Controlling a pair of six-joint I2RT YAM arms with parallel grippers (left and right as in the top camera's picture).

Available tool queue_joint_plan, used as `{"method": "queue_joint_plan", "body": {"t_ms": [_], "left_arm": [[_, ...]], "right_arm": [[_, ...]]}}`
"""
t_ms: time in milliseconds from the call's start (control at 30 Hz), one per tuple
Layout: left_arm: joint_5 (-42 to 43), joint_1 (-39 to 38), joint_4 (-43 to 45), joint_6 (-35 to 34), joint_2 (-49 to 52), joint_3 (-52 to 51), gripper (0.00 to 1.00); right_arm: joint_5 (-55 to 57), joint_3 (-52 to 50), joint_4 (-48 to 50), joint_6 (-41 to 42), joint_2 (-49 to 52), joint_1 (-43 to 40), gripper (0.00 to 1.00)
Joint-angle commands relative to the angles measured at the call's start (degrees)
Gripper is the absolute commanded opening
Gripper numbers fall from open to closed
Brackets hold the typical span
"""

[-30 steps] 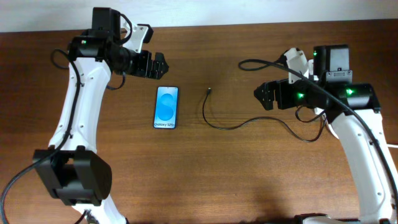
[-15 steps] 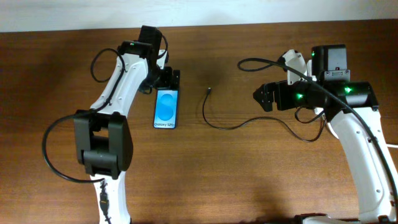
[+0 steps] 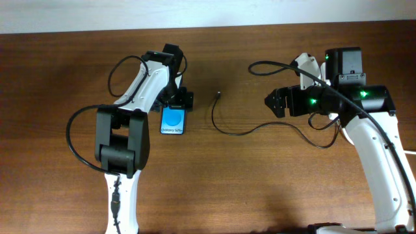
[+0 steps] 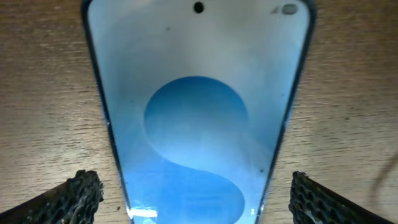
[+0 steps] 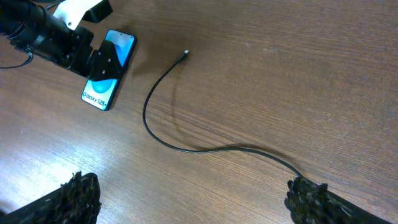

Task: Plug charger to phone and switch on socket
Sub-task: 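Grasp the blue phone's top edge with the left gripper and lift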

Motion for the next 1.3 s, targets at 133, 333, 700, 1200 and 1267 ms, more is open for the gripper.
{"method": "queue_joint_plan", "body": {"t_ms": [133,333,700,1200,1267], "left_arm": [[-2.5,-1.0,-0.3,-0.7,0.6,0.0,0.99],[-2.1,-1.0,2.8,-0.7,0.6,-3.5,0.99],[-2.1,-1.0,6.8,-3.0,0.6,-6.4,0.84],[-2.1,-0.9,-2.6,-2.9,0.6,8.5,0.64],[-2.1,-0.9,-3.3,-2.9,0.6,9.5,0.47]], "right_arm": [[-0.7,1.2,-0.1,0.0,0.3,0.3,0.98],[-0.6,1.2,-0.2,-0.1,0.3,0.3,0.98],[-0.7,1.2,-0.2,-0.1,1.7,0.3,0.98],[-0.7,1.2,-0.2,0.0,1.7,0.3,0.98],[-0.7,1.2,-0.2,0.0,1.7,0.3,0.98]]}}
